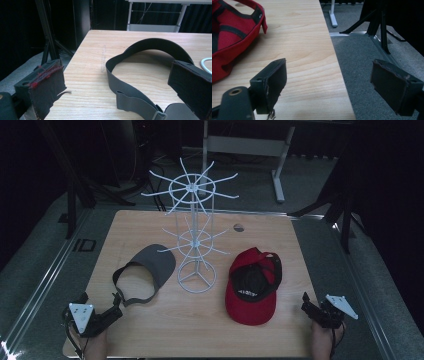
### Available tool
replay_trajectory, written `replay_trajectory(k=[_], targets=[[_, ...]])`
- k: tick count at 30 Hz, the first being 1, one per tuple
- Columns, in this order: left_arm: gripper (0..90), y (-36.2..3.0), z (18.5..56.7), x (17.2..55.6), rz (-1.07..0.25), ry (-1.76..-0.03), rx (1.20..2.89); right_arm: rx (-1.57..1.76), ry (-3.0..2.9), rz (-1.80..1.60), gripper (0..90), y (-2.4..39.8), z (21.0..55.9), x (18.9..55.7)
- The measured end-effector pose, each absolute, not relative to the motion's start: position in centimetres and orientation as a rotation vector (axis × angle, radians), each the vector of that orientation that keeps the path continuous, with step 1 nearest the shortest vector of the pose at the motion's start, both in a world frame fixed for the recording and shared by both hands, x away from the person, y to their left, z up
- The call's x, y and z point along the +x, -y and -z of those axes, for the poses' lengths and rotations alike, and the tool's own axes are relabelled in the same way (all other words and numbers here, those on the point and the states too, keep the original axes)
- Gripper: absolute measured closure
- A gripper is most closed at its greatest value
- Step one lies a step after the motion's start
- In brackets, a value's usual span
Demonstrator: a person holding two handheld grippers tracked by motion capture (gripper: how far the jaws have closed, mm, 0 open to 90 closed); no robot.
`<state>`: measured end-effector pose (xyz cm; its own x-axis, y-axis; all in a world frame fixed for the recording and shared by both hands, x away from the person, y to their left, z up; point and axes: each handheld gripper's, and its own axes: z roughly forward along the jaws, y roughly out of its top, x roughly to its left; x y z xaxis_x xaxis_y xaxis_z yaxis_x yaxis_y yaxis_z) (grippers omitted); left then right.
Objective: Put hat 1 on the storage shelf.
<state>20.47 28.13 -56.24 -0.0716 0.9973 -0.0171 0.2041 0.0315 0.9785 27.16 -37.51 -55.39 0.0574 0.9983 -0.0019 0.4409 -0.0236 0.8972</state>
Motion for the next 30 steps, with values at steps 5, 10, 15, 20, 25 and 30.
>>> replay_trajectory(k=[5,10,15,20,25,30], targets=[[1.0,-28.0,56.2,20.5,-1.127,-1.42,1.315,1.578,-1.576,-0.963,13.5,37.5,55.0,27.4],[1.0,-27.6,56.0,20.4,-1.109,-1.416,1.295,1.569,-1.618,-0.971,13.6,36.9,54.1,27.4],[1.0,-27.4,55.9,20.3,-1.109,-1.399,1.31,1.559,-1.678,-0.997,12.4,36.2,52.5,27.7],[1.0,-27.2,55.8,20.3,-1.09,-1.386,1.317,1.553,-1.734,-1.042,13.7,35.6,51.0,28.3],[1.0,-26.9,55.7,20.3,-1.055,-1.376,1.34,1.487,-1.755,-1.028,14.0,35.0,49.3,29.2],[1.0,-26.9,55.6,20.1,-1.058,-1.365,1.341,1.455,-1.769,-1.015,14.0,34.5,48.3,30.1]])
